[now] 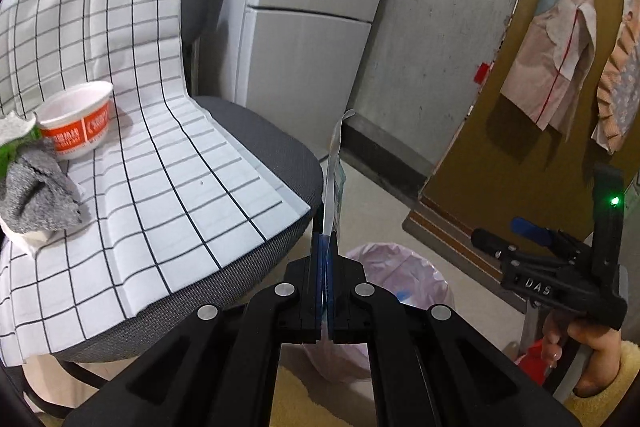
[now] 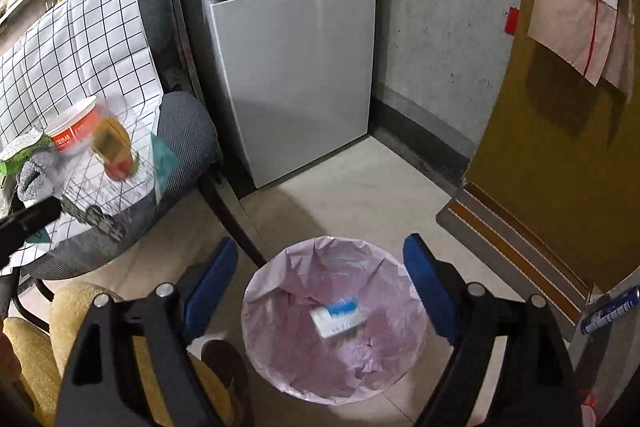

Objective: Collect trash
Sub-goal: 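Carry the milk carton over the pink bin and release it with the right gripper, then return both tools from the bin back toward the chair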

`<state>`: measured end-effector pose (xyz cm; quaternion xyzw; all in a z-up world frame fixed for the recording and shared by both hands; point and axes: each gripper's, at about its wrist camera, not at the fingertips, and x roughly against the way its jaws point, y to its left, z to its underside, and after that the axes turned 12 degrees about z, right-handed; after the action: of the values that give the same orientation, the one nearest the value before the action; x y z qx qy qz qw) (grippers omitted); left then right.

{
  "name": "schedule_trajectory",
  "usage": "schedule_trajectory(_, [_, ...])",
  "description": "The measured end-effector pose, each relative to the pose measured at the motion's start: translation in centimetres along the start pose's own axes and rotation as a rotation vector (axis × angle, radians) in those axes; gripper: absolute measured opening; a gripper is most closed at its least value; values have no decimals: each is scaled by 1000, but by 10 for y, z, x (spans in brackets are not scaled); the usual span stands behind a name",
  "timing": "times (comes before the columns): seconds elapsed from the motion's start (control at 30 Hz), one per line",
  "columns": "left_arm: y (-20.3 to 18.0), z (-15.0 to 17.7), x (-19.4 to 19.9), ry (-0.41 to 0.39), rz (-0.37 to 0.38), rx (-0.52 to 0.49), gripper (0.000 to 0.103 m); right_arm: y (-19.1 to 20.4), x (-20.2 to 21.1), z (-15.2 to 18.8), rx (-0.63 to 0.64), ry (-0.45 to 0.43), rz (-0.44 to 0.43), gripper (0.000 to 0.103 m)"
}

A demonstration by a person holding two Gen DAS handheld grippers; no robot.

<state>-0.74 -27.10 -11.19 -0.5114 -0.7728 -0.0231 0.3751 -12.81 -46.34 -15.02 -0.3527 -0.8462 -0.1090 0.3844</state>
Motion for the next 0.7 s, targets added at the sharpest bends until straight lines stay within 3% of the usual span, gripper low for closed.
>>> schedule_trajectory(0.27, [-20, 6, -24, 79, 47, -78, 1, -20, 7, -11, -69, -74, 7, 83])
schedule_trajectory(0.5, [-55, 4, -67, 169, 128, -168, 2, -51, 9, -17, -143, -108, 30, 83])
schedule_trajectory(0.7, [-67, -1, -103, 205, 165, -157, 17, -72, 13, -18, -177, -128, 68, 83])
